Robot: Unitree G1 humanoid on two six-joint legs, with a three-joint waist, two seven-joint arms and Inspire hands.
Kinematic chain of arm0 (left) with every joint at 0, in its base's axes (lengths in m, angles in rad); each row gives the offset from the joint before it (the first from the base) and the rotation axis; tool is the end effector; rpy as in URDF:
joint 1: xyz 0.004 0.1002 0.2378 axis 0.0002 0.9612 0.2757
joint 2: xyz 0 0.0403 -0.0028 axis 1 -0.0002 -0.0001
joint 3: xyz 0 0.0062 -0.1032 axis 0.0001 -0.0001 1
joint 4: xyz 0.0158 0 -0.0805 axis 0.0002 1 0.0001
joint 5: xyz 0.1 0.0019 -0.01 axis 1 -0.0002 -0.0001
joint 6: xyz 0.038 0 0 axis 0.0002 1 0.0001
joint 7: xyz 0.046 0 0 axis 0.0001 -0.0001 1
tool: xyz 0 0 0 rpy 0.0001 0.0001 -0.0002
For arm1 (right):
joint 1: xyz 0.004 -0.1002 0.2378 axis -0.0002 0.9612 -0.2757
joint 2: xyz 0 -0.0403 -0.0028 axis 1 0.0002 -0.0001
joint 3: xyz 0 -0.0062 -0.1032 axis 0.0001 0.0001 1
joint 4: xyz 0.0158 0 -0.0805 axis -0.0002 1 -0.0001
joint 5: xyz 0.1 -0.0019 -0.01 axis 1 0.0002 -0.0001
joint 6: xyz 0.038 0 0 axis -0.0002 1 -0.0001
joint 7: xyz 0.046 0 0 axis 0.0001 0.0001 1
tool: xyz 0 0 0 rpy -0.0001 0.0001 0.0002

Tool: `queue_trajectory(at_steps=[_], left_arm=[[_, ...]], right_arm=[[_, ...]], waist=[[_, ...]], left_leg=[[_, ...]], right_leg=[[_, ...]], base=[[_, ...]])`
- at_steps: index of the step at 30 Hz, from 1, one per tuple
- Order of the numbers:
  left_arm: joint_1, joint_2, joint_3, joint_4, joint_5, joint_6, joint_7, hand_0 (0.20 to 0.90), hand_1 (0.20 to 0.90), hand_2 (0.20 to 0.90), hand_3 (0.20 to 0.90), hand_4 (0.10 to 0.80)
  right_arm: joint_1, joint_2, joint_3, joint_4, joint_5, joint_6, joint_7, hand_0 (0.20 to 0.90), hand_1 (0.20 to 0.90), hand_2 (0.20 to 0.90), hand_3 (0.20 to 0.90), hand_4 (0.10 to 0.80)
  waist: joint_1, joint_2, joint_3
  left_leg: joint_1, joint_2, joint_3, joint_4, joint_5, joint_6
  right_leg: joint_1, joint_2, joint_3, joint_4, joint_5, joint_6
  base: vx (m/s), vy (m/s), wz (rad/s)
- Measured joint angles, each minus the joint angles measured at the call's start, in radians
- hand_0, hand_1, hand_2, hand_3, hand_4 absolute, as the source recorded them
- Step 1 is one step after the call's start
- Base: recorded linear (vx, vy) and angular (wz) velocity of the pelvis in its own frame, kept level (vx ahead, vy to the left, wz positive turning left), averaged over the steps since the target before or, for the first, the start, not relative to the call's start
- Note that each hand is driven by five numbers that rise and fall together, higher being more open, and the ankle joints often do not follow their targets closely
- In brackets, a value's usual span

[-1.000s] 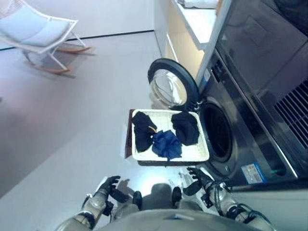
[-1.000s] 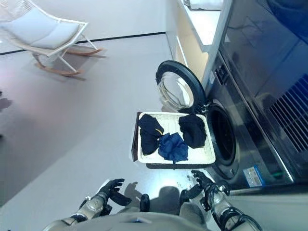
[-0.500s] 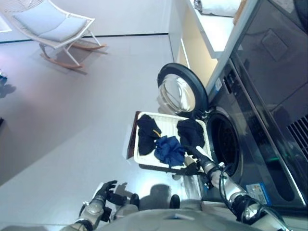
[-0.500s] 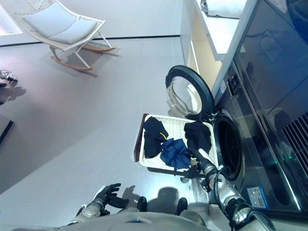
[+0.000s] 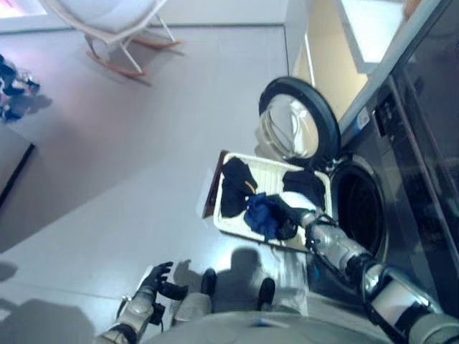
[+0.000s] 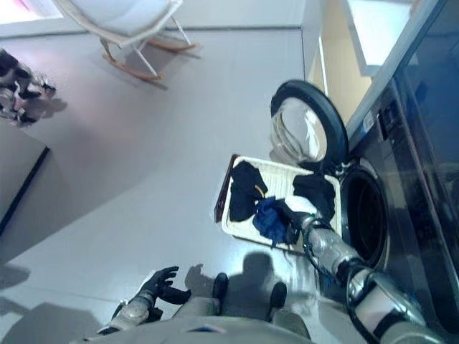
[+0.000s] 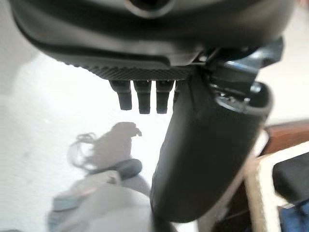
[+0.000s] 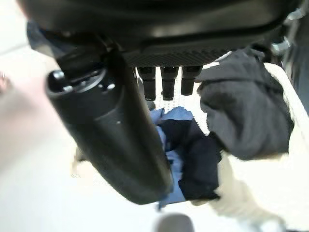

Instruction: Pick up the clothes and place them into the washing machine

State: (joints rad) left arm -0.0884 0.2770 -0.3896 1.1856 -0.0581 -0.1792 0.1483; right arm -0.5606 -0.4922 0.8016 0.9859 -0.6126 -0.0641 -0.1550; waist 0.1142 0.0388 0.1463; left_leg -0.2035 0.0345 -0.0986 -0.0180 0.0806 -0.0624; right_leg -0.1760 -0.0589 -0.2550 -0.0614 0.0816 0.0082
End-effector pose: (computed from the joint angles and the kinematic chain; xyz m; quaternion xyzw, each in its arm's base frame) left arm 0.1139 0.2129 -0.1041 0.2323 0.4390 -0.0222 0.8677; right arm 0.2625 -0.2104 -0.0075 -0.6932 0.1215 0.2155 0.6770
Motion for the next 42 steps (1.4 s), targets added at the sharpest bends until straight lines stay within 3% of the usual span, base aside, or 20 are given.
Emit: queue_trajectory(at_steps=[3, 7, 16, 23, 37, 38, 39, 40, 42], left_arm=[[-0.079, -0.002, -0.031, -0.014, -0.005, 0.000, 0.024, 0.900, 0.900, 0.900, 0.900, 0.800], [-0.111, -0.001, -0.039, -0.020, -0.031, 0.000, 0.049, 0.900, 0.900, 0.900, 0.900, 0.800], [-0.239, 0.006, -0.058, -0.026, -0.119, -0.022, 0.095, 0.900, 0.900, 0.900, 0.900, 0.800], [-0.315, 0.006, -0.089, -0.038, -0.160, -0.043, 0.118, 0.900, 0.900, 0.900, 0.900, 0.800], [-0.316, 0.008, -0.116, -0.075, -0.187, -0.064, 0.141, 0.900, 0.900, 0.900, 0.900, 0.800], [-0.316, 0.008, -0.119, -0.077, -0.188, -0.063, 0.141, 0.900, 0.900, 0.900, 0.900, 0.800], [-0.316, 0.008, -0.125, -0.079, -0.188, -0.064, 0.141, 0.900, 0.900, 0.900, 0.900, 0.800], [-0.316, 0.008, -0.125, -0.083, -0.188, -0.063, 0.141, 0.900, 0.900, 0.900, 0.900, 0.800], [-0.316, 0.008, -0.125, -0.096, -0.188, -0.064, 0.142, 0.900, 0.900, 0.900, 0.900, 0.800]], right_arm=[[-0.110, 0.006, 0.007, 0.073, -0.046, 0.032, -0.032, 0.900, 0.900, 0.900, 0.900, 0.800], [-0.169, 0.016, 0.049, 0.095, -0.058, 0.044, -0.057, 0.900, 0.900, 0.900, 0.900, 0.800], [-0.338, 0.008, 0.079, 0.139, -0.076, 0.078, -0.110, 0.900, 0.900, 0.900, 0.900, 0.800], [-0.469, 0.003, 0.090, 0.208, -0.074, 0.089, -0.165, 0.900, 0.900, 0.900, 0.900, 0.800], [-0.600, -0.033, 0.097, 0.265, -0.044, 0.099, -0.237, 0.900, 0.900, 0.900, 0.900, 0.800], [-0.606, -0.037, 0.098, 0.269, -0.044, 0.101, -0.237, 0.596, 0.596, 0.596, 0.596, 0.598], [-0.616, -0.038, 0.098, 0.276, -0.044, 0.105, -0.236, 0.531, 0.531, 0.531, 0.531, 0.554], [-0.629, -0.037, 0.098, 0.282, -0.044, 0.107, -0.235, 0.385, 0.385, 0.385, 0.385, 0.456], [-0.652, -0.041, 0.098, 0.291, -0.044, 0.109, -0.234, 0.302, 0.302, 0.302, 0.302, 0.402]], waist=[[0.025, 0.016, 0.089], [0.031, 0.017, 0.157], [0.032, 0.018, 0.237], [0.032, 0.019, 0.274], [0.040, 0.030, 0.292], [0.046, 0.034, 0.293], [0.047, 0.038, 0.296], [0.049, 0.039, 0.296], [0.050, 0.048, 0.300]], left_leg=[[-0.063, -0.001, 0.003, 0.017, 0.016, -0.001], [-0.093, -0.002, 0.022, 0.019, 0.024, 0.002], [-0.233, -0.004, 0.025, 0.058, 0.040, 0.005], [-0.360, -0.018, 0.019, 0.101, 0.052, 0.007], [-0.483, -0.041, 0.012, 0.119, 0.093, 0.007], [-0.487, -0.041, 0.012, 0.120, 0.096, 0.008], [-0.490, -0.041, 0.011, 0.119, 0.101, 0.006], [-0.496, -0.043, 0.012, 0.119, 0.103, 0.006], [-0.506, -0.044, 0.011, 0.119, 0.109, 0.005]], right_leg=[[-0.074, -0.001, 0.008, 0.032, 0.010, -0.005], [-0.125, -0.007, 0.028, 0.064, 0.009, -0.005], [-0.280, -0.021, 0.036, 0.135, 0.010, -0.006], [-0.413, -0.038, 0.039, 0.199, 0.009, -0.007], [-0.568, -0.072, 0.051, 0.306, 0.001, -0.004], [-0.573, -0.073, 0.052, 0.310, -0.001, -0.006], [-0.579, -0.074, 0.052, 0.317, -0.001, -0.007], [-0.590, -0.077, 0.054, 0.327, -0.002, -0.009], [-0.606, -0.080, 0.055, 0.340, -0.003, -0.009]], base=[[-0.113, 0.058, -0.06], [-0.113, 0.018, -0.13], [-0.069, -0.008, -0.01], [-0.039, 0.000, 0.03], [-0.009, 0.018, 0.05], [-0.014, 0.027, 0.06], [-0.005, 0.011, 0.04], [-0.005, 0.010, 0.06], [-0.007, 0.018, 0.05]])
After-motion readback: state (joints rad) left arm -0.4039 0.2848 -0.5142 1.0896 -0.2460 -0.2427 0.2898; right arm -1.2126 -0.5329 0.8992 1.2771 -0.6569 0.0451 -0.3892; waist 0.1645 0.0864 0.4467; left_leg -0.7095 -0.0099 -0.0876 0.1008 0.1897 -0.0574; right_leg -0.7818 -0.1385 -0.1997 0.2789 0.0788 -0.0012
